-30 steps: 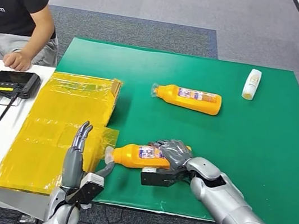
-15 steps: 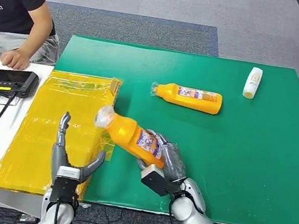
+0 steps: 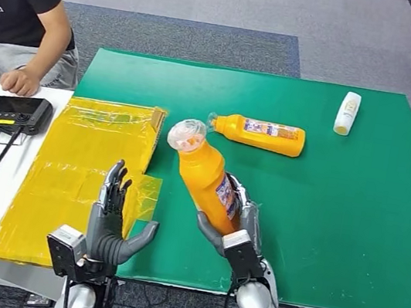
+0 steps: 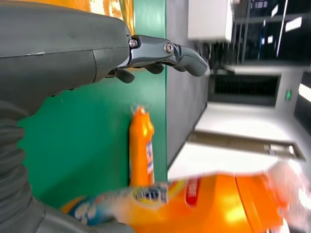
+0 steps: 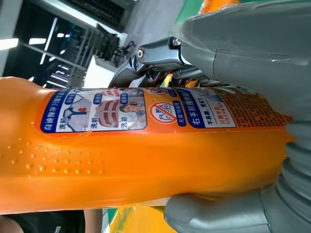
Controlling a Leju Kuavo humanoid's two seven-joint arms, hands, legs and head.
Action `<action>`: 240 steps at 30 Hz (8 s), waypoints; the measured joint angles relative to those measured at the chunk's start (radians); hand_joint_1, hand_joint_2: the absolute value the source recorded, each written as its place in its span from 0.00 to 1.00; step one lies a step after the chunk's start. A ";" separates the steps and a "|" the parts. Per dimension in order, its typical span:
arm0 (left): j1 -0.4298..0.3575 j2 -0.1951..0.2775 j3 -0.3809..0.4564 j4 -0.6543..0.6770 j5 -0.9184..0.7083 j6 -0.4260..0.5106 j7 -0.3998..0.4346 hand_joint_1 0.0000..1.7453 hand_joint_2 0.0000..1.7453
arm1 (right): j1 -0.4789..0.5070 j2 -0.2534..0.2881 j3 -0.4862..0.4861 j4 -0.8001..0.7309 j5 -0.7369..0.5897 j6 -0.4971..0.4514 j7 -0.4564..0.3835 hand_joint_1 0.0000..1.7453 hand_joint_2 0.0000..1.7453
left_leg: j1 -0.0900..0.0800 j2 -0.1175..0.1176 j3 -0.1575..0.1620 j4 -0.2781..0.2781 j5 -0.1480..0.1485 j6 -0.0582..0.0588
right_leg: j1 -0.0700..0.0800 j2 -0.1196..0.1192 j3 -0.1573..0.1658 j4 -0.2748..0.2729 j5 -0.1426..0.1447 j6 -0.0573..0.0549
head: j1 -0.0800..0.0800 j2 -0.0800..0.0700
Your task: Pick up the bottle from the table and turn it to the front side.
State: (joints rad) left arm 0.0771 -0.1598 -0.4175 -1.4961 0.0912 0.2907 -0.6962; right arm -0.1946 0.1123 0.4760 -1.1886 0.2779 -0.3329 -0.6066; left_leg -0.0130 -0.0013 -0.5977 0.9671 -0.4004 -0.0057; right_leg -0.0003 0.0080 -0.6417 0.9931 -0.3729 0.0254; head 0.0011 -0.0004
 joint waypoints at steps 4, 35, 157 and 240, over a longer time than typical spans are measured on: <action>-0.011 -0.005 -0.001 0.011 -0.011 -0.071 0.000 0.00 1.00 | 0.007 0.002 0.010 0.001 0.050 -0.024 -0.017 1.00 1.00 | 0.000 0.000 0.000 0.000 0.000 0.000 | 0.000 0.000 0.000 0.000 0.000 0.000 | 0.000 0.000; -0.125 -0.008 -0.051 0.078 -0.020 -0.131 0.026 1.00 1.00 | 0.000 -0.009 0.235 -0.165 0.121 -0.008 0.019 1.00 1.00 | 0.000 0.000 -0.001 0.000 0.000 0.000 | 0.000 0.000 -0.001 0.000 0.000 0.000 | 0.000 0.000; 0.012 0.078 0.354 0.073 -1.124 0.397 0.126 1.00 1.00 | 0.029 0.090 -0.106 0.177 0.107 -0.349 -0.088 0.00 1.00 | 0.001 0.000 -0.001 0.000 0.000 -0.002 | 0.001 0.000 -0.002 0.000 0.000 -0.001 | 0.000 0.000; -0.487 0.162 0.237 0.817 -1.181 0.414 0.307 0.55 1.00 | -0.009 0.120 -0.041 0.284 -0.025 -0.348 -0.091 0.00 1.00 | 0.002 0.000 -0.001 0.000 0.005 -0.005 | 0.002 0.000 -0.002 0.001 0.004 -0.004 | 0.000 0.000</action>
State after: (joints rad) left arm -0.4096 0.0017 -0.1806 -0.6789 -1.0898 0.7042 -0.3893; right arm -0.2037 0.2323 0.4348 -0.9042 0.2530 -0.6807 -0.6976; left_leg -0.0114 -0.0011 -0.5986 0.9670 -0.3955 -0.0106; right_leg 0.0015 0.0081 -0.6439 0.9943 -0.3691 0.0209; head 0.0011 -0.0004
